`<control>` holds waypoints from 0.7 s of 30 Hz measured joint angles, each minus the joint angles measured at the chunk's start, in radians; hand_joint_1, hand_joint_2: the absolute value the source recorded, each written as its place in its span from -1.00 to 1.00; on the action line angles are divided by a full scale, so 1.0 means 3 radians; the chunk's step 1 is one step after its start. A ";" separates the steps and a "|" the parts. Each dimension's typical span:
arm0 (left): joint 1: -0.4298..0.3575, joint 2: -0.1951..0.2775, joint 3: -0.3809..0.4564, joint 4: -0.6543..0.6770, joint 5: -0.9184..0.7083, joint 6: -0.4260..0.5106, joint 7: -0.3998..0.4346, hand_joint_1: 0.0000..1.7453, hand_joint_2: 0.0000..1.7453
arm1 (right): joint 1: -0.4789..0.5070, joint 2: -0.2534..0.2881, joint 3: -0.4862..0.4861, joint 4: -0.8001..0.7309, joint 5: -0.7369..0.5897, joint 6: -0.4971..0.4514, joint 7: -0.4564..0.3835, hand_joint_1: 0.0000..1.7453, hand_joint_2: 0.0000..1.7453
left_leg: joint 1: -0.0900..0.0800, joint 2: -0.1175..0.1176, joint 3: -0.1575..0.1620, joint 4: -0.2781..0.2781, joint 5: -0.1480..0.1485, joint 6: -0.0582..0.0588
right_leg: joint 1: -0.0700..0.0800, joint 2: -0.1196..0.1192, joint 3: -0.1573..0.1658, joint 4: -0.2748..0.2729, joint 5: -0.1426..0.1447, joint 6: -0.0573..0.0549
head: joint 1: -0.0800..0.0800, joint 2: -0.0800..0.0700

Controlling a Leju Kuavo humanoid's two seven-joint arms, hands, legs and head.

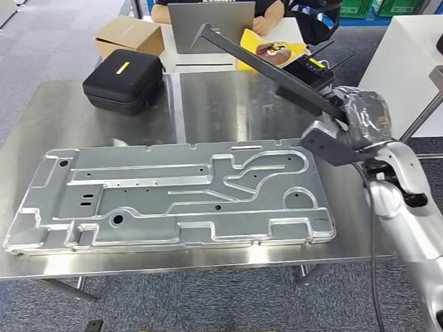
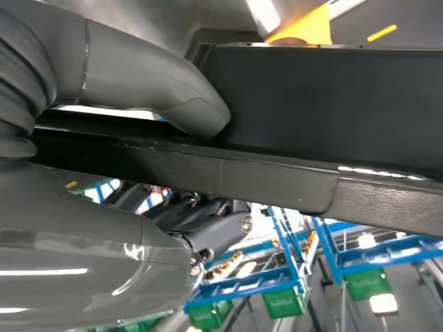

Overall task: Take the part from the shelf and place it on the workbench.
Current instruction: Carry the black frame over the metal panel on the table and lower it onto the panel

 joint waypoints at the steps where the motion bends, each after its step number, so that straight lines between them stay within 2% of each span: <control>1: -0.0014 0.0000 -0.0015 0.0000 -0.0010 -0.0002 0.0014 -1.00 1.00 | -0.0085 0.0076 0.0085 0.0125 0.0054 -0.0012 0.0026 1.00 1.00 | 0.0000 0.0000 0.0002 0.0000 0.0000 0.0000 | 0.0000 0.0000 0.0001 0.0000 0.0000 0.0000 | 0.0000 0.0000; 7: -0.0058 0.0000 -0.0097 0.0000 -0.0064 -0.0027 0.0076 -1.00 1.00 | -0.0481 0.0624 0.0531 0.0901 0.0169 0.0004 0.0076 1.00 1.00 | 0.0003 0.0000 0.0005 0.0000 0.0000 0.0000 | 0.0001 0.0001 0.0003 0.0000 0.0000 0.0000 | 0.0000 0.0000; 12: -0.0098 -0.0002 -0.0154 0.0000 -0.0084 -0.0034 0.0099 -1.00 1.00 | -0.0626 0.1082 0.0795 0.1456 0.0126 0.0008 0.0039 1.00 1.00 | 0.0004 0.0000 0.0006 0.0000 0.0001 -0.0001 | 0.0002 0.0001 0.0003 0.0000 -0.0001 -0.0001 | 0.0000 0.0000; 21: -0.0125 -0.0003 -0.0222 0.0000 -0.0122 -0.0024 0.0116 -1.00 1.00 | -0.0705 0.1620 0.1070 0.2144 -0.0061 0.0131 -0.0093 1.00 1.00 | 0.0003 0.0000 0.0009 0.0000 -0.0002 -0.0006 | 0.0004 0.0002 0.0007 -0.0002 -0.0001 -0.0001 | 0.0000 0.0000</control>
